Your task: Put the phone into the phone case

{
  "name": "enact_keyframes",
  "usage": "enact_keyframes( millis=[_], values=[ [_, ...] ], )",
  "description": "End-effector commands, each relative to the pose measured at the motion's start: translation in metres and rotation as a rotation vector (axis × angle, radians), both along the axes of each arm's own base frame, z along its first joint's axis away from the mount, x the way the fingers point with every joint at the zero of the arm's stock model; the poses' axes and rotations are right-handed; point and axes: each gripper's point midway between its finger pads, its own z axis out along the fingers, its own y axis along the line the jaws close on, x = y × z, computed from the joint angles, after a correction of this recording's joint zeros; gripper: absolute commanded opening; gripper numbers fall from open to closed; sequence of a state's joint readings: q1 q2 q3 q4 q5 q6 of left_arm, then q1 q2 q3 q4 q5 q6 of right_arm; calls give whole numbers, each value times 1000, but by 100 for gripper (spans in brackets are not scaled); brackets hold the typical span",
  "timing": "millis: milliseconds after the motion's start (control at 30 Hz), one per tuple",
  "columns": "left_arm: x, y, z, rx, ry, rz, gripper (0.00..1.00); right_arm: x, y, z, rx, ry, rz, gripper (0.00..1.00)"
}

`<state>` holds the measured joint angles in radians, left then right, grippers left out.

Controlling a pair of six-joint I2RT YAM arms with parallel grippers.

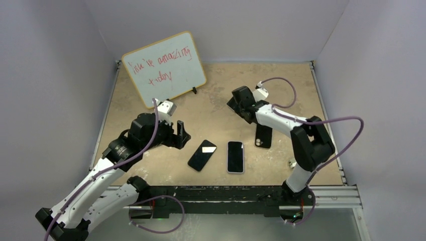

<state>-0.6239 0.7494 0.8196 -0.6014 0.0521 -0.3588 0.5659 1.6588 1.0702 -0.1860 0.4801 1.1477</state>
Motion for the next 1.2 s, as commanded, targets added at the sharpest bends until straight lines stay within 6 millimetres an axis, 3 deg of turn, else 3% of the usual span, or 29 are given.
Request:
enact_keyframes(
  millis=[0, 333, 467, 800, 1100, 1167],
  values=[
    [4, 6, 6, -10, -31, 49, 81, 36, -9, 6, -50, -23, -100, 99],
    [2, 14, 19, -34, -79, 73, 81, 87, -21, -19, -61, 99, -297, 98],
    [1, 14, 20, -37, -85, 72, 81, 86, -29, -29, -65, 166, -357, 98],
    [2, 13, 17, -30, -76, 68, 81, 90, -25, -52, -50, 233, -370, 96],
    [3, 14, 17, -27, -75, 77, 81, 86, -20, -80, -97, 381, -355, 87],
    [3, 14, 16, -26, -75, 79, 81, 84, -20, -84, -108, 401, -347, 81]
  ],
)
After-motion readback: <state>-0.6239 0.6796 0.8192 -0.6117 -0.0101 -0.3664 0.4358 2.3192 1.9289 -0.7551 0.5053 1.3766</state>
